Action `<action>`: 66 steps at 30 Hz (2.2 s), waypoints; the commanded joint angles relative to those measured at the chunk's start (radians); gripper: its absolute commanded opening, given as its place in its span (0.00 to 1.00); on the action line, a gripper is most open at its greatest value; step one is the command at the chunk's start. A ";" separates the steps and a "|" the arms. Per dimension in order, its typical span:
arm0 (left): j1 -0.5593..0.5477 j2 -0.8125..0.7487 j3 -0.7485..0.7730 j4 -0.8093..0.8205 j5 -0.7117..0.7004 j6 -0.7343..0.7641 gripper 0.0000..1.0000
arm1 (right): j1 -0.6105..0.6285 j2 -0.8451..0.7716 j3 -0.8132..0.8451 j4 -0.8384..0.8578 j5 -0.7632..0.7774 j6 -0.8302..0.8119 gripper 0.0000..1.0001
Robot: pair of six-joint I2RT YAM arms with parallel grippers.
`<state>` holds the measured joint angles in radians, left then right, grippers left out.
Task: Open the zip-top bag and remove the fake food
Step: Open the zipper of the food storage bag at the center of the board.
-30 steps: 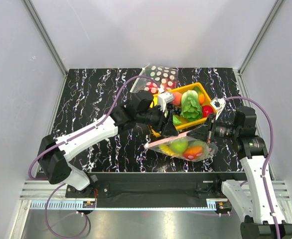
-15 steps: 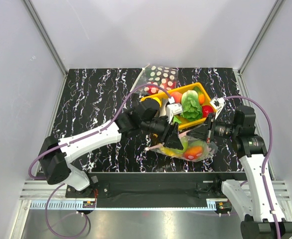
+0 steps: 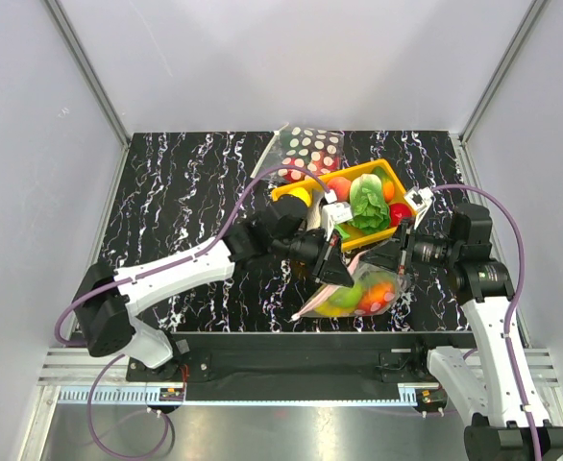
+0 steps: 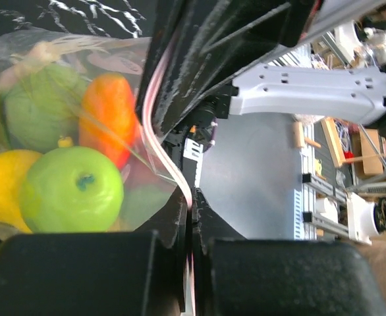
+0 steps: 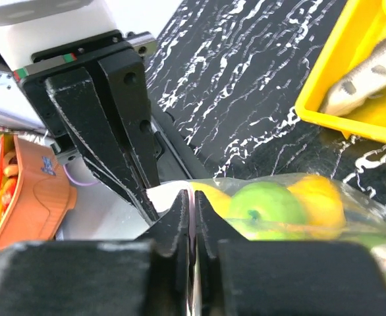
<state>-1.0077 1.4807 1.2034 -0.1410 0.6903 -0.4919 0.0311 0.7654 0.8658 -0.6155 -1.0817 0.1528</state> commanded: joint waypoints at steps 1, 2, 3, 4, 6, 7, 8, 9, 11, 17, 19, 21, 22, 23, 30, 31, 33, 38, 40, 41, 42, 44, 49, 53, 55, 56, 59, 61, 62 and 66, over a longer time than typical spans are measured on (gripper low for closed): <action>-0.020 -0.056 0.014 -0.011 -0.041 -0.016 0.00 | -0.003 -0.008 0.055 0.025 0.118 0.022 0.12; -0.020 -0.057 0.030 -0.043 -0.076 -0.011 0.00 | -0.003 -0.008 0.064 0.011 0.135 0.022 0.28; -0.020 -0.063 0.042 -0.110 -0.153 -0.013 0.00 | -0.003 -0.002 0.090 -0.007 0.152 0.022 0.34; -0.020 -0.069 0.053 -0.139 -0.193 -0.016 0.00 | -0.002 0.000 0.105 -0.026 0.178 0.021 0.40; -0.020 -0.095 0.084 -0.218 -0.311 -0.031 0.00 | -0.003 0.000 0.156 -0.079 0.213 0.022 0.54; -0.020 -0.105 0.091 -0.239 -0.346 -0.036 0.00 | -0.003 0.000 0.174 -0.114 0.247 0.021 0.57; -0.020 -0.123 0.103 -0.280 -0.385 -0.052 0.00 | -0.002 0.000 0.209 -0.128 0.262 0.018 0.59; -0.020 -0.131 0.108 -0.301 -0.455 -0.065 0.00 | -0.003 -0.006 0.228 -0.139 0.300 0.019 0.63; -0.022 -0.146 0.114 -0.321 -0.509 -0.105 0.00 | -0.002 -0.011 0.277 -0.170 0.328 0.027 0.64; -0.087 -0.158 0.203 -0.390 -0.759 -0.171 0.00 | -0.003 -0.006 0.358 -0.207 0.333 0.095 0.68; -0.129 -0.149 0.254 -0.411 -0.862 -0.177 0.00 | -0.003 -0.006 0.360 -0.193 0.316 0.120 0.69; -0.163 -0.137 0.278 -0.424 -0.926 -0.185 0.00 | -0.002 -0.009 0.355 -0.176 0.298 0.151 0.68; -0.169 -0.132 0.283 -0.424 -0.933 -0.186 0.00 | -0.003 -0.011 0.349 -0.156 0.280 0.163 0.69; -0.172 -0.120 0.283 -0.407 -0.931 -0.191 0.00 | -0.002 -0.011 0.337 -0.148 0.270 0.184 0.69; -0.218 -0.031 0.324 -0.370 -0.899 -0.192 0.00 | -0.003 -0.015 0.283 -0.109 0.249 0.244 0.67; -0.220 -0.023 0.328 -0.368 -0.899 -0.191 0.00 | -0.002 -0.017 0.279 -0.101 0.244 0.252 0.66; -0.220 -0.010 0.329 -0.368 -0.894 -0.188 0.00 | -0.002 -0.011 0.263 -0.102 0.236 0.266 0.65; -0.220 0.016 0.341 -0.370 -0.882 -0.175 0.00 | -0.003 -0.017 0.210 -0.115 0.256 0.263 0.63; -0.220 0.020 0.343 -0.368 -0.879 -0.177 0.00 | -0.003 -0.018 0.197 -0.115 0.266 0.261 0.62; -0.220 0.021 0.341 -0.367 -0.877 -0.177 0.00 | -0.002 -0.018 0.185 -0.116 0.267 0.260 0.62; -0.220 0.021 0.341 -0.367 -0.876 -0.177 0.00 | -0.002 -0.014 0.179 -0.112 0.266 0.260 0.62; -0.220 0.021 0.343 -0.365 -0.876 -0.175 0.00 | -0.002 -0.009 0.164 -0.104 0.264 0.264 0.61; -0.221 0.027 0.343 -0.368 -0.871 -0.181 0.00 | -0.002 0.009 0.157 -0.075 0.264 0.278 0.60; -0.224 0.036 0.347 -0.367 -0.868 -0.180 0.00 | 0.004 0.023 0.162 -0.059 0.269 0.294 0.59; -0.224 0.042 0.351 -0.370 -0.868 -0.178 0.00 | 0.010 0.028 0.159 -0.047 0.272 0.303 0.59; -0.226 0.043 0.352 -0.371 -0.867 -0.177 0.00 | 0.012 0.029 0.159 -0.044 0.276 0.306 0.59; -0.227 0.050 0.360 -0.374 -0.867 -0.175 0.00 | 0.032 0.041 0.162 -0.036 0.302 0.304 0.59; -0.227 0.052 0.361 -0.373 -0.867 -0.175 0.00 | 0.039 0.046 0.164 -0.029 0.310 0.312 0.59; -0.229 0.052 0.361 -0.374 -0.865 -0.175 0.00 | 0.047 0.048 0.165 -0.027 0.313 0.314 0.59; -0.229 0.055 0.363 -0.379 -0.867 -0.174 0.00 | 0.079 0.064 0.173 -0.018 0.347 0.318 0.59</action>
<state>-1.2316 1.5291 1.5131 -0.5671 -0.1677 -0.6746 0.0864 0.8215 1.0206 -0.6792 -0.7704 0.4561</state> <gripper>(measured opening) 0.016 0.589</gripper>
